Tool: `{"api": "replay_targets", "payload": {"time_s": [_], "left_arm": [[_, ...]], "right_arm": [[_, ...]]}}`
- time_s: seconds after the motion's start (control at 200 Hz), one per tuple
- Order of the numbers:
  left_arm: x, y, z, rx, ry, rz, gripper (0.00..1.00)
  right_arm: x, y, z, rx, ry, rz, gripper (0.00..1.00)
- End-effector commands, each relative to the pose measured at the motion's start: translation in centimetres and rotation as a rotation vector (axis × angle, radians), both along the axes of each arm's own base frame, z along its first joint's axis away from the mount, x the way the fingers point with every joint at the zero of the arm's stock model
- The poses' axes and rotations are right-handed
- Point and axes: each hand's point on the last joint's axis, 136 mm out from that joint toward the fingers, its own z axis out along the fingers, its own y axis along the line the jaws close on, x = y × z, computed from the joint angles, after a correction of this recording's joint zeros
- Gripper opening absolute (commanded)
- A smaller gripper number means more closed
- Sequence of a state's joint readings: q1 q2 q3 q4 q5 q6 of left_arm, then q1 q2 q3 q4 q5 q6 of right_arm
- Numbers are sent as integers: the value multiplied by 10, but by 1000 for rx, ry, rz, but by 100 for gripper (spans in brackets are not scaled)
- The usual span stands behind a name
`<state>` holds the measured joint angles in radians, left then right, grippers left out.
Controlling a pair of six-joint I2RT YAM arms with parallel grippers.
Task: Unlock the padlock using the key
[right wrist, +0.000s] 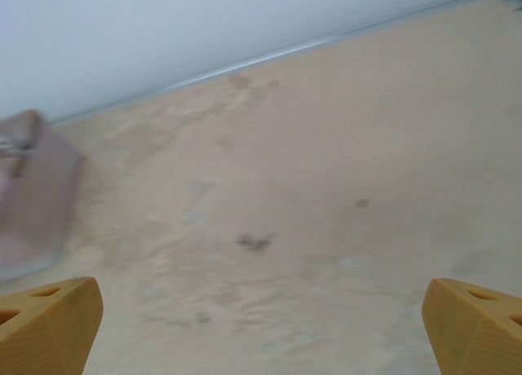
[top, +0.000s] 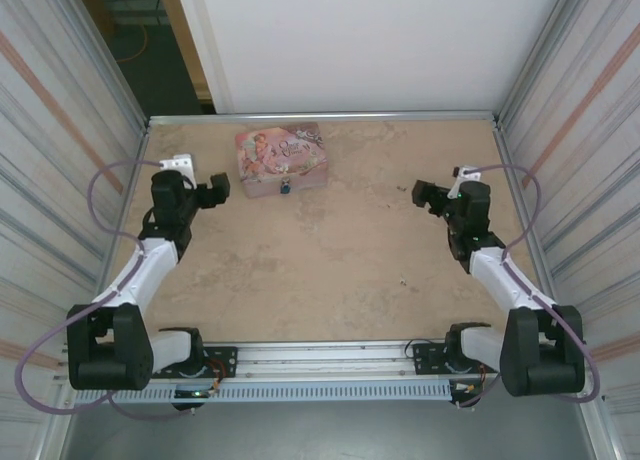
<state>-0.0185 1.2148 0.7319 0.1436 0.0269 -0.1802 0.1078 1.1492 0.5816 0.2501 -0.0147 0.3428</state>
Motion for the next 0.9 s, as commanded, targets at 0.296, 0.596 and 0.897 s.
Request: {"api": "replay_targets", "payload": {"time_s": [0.296,0.596,0.897], "left_arm": [[29,-39,-25,-368,226,-76,99],[69,-54,-47,-426,292,-136,99],[109,-67,-66,-471,331,-202,99]], "right_arm": [[15,163,18,88,67,210,99],[69,227,-11,134,134,170,99],[120,250,-47,190,199,149,99]]}}
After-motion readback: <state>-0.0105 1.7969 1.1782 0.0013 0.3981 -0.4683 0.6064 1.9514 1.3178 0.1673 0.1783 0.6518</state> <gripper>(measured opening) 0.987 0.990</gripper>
